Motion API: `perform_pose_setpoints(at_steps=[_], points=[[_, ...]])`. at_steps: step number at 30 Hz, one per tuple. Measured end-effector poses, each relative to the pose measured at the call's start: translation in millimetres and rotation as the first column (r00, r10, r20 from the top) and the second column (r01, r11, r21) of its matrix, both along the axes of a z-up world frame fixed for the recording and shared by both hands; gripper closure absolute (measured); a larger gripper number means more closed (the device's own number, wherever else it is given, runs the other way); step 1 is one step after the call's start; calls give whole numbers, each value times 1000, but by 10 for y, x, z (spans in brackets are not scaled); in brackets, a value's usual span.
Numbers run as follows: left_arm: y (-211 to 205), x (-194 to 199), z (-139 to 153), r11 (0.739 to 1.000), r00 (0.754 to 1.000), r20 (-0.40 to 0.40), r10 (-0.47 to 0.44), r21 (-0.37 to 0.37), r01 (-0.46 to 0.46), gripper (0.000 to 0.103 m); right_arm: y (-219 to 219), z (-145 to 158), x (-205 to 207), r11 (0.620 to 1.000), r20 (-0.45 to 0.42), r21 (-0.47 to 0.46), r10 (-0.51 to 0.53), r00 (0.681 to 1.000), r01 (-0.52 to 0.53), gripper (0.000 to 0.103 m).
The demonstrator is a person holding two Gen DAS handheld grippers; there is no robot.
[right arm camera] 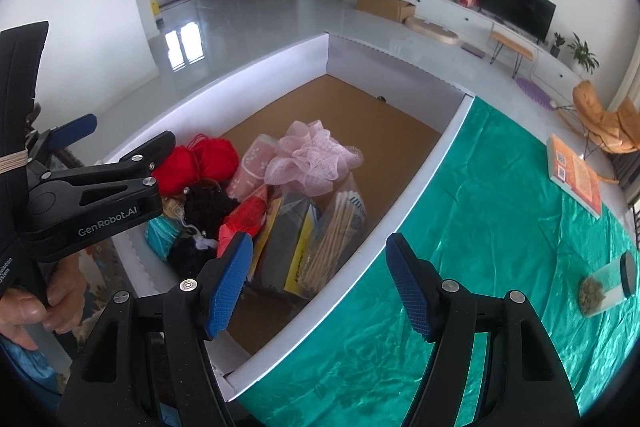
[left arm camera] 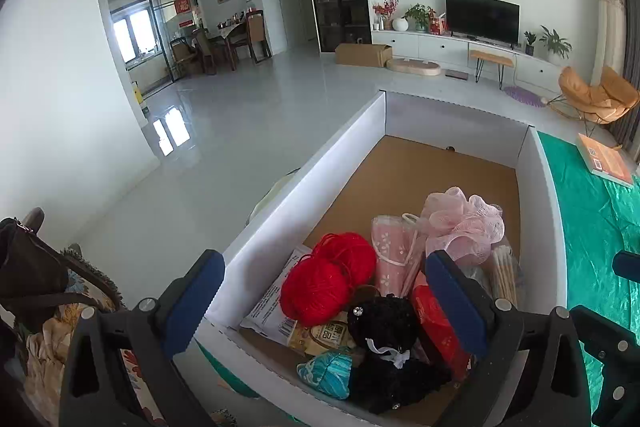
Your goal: Organize soft objects
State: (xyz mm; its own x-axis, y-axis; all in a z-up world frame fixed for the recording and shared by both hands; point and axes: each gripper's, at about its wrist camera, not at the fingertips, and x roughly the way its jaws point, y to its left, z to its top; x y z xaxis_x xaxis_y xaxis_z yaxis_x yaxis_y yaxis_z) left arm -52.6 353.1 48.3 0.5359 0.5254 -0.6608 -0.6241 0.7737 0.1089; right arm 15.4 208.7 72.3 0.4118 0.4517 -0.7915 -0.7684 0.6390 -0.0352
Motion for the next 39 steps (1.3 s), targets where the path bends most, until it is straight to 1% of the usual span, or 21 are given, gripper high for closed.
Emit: perform_pose_setpoints(at_steps=[16, 39], points=[[-21, 17, 35, 1000, 1000, -3, -16, -13, 16, 3, 20, 25, 13, 1000, -4, -7, -12, 1000, 12, 30], [-17, 20, 32, 1000, 1000, -7, -14, -10, 14, 3, 58, 6, 58, 1000, -9, -14, -23, 1000, 23, 30]])
